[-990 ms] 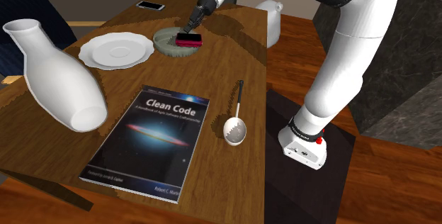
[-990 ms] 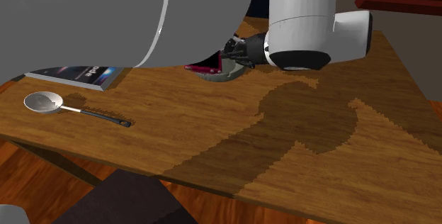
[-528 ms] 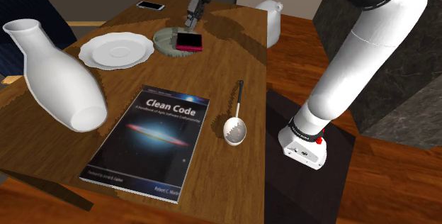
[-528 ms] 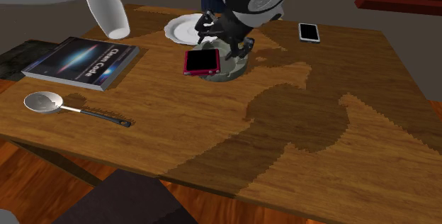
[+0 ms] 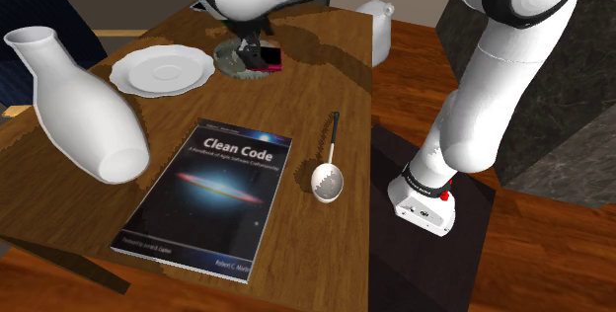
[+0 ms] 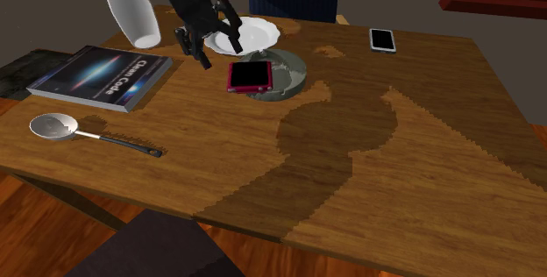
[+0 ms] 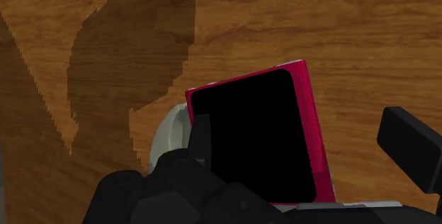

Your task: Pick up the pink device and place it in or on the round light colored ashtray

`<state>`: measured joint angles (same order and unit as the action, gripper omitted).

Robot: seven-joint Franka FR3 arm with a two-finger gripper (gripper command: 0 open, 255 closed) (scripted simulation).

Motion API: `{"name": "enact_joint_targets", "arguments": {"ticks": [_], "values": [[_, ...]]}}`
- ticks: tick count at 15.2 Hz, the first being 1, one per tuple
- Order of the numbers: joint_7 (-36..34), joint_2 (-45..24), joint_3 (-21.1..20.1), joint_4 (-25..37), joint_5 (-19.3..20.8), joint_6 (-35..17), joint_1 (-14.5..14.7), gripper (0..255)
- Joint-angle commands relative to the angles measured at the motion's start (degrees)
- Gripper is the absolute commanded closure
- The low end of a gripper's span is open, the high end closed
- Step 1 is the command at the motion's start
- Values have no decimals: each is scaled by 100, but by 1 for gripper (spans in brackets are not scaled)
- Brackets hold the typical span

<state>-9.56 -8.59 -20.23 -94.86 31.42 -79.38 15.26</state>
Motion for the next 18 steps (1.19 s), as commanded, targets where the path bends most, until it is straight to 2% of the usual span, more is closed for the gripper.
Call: {"name": "enact_joint_targets", "arguments": {"ticks": [1, 8, 16, 17, 18], "values": [[-554, -356, -156, 168, 880, 825, 428, 0], [-578, -35, -20, -619, 842, 229, 201, 0], [-577, -35, -19, -617, 842, 230, 201, 0], [-577, -35, -19, -617, 842, 230, 201, 255], [-577, -35, -19, -617, 842, 230, 201, 255]]}}
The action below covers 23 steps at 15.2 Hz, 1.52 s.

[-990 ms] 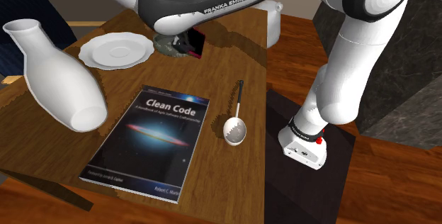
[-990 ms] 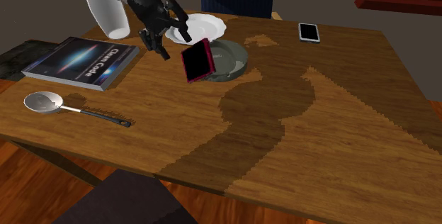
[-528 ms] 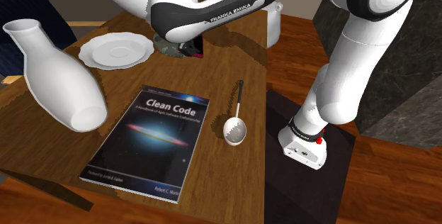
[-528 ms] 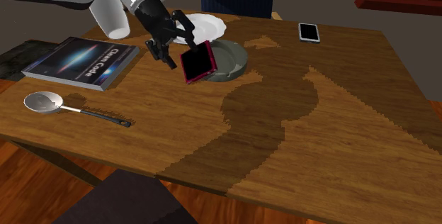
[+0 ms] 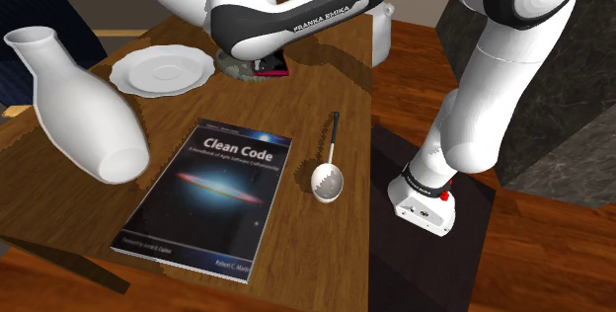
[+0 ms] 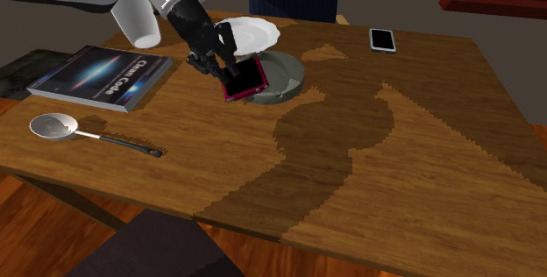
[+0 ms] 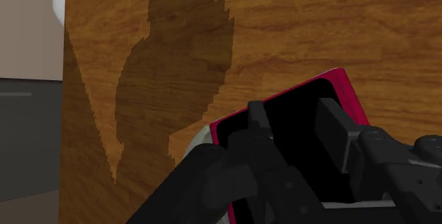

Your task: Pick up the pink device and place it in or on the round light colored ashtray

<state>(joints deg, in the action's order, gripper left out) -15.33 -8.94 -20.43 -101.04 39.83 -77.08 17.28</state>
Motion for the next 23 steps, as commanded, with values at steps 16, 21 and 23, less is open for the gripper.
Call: {"name": "enact_joint_targets", "arguments": {"ticks": [16, 21, 23], "values": [[-1448, 913, -453, -2038, 1325, -818, 529, 0], [-1464, 1011, -292, -2359, 1464, -1191, 370, 0], [-1463, 1012, -292, -2360, 1463, -1191, 370, 0]]}}
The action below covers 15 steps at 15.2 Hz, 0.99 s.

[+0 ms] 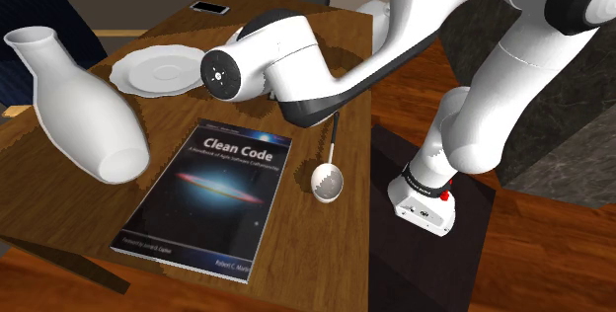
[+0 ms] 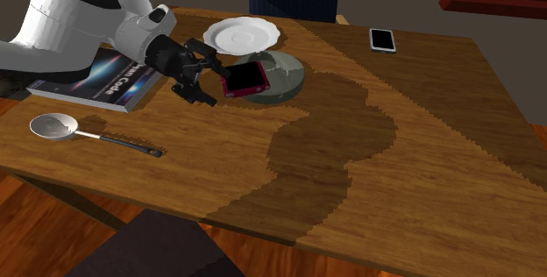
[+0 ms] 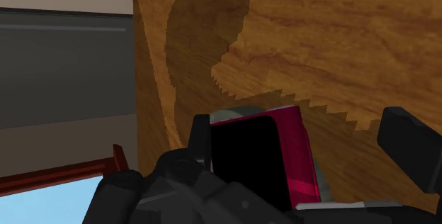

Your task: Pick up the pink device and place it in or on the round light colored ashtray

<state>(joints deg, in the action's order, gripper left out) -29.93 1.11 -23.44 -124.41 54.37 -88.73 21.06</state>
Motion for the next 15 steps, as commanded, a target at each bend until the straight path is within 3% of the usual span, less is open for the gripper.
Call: {"name": "enact_joint_targets", "arguments": {"ticks": [1, 6, 7, 15], "values": [[-4, 6, 9, -22, 10, -26, -9, 0], [-4, 6, 9, -21, 9, -25, -9, 0], [-4, 6, 9, -21, 9, -25, -9, 255], [-3, 9, 10, -24, 9, -26, -9, 255]]}}
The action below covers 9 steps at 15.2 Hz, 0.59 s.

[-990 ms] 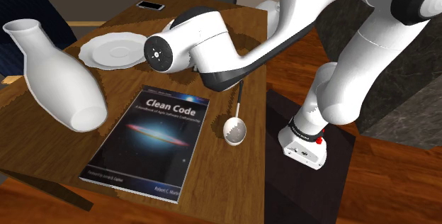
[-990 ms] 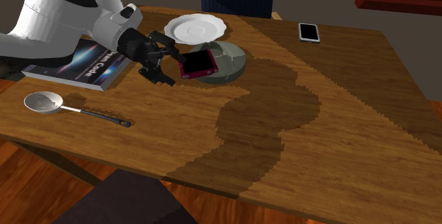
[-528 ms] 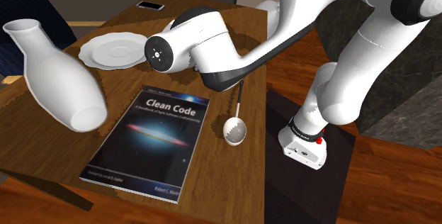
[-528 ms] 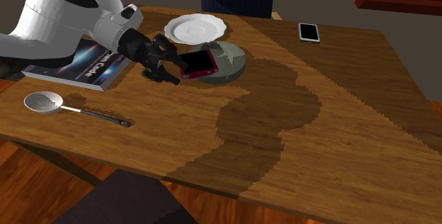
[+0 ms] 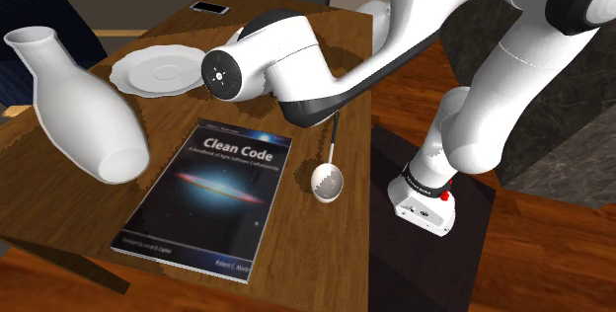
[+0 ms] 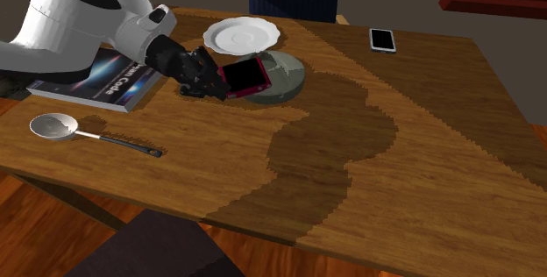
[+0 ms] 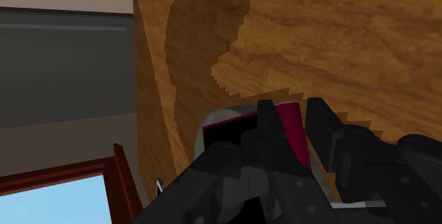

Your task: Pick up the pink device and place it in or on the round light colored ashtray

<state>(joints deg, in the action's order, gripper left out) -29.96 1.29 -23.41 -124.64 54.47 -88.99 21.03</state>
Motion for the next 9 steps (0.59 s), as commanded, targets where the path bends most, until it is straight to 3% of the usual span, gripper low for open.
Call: {"name": "enact_joint_targets", "arguments": {"ticks": [1, 9], "values": [[-1, -12, 6, 1, 0, 0, -6, 255], [462, 273, 9, 266, -75, 259, -3, 255]]}}
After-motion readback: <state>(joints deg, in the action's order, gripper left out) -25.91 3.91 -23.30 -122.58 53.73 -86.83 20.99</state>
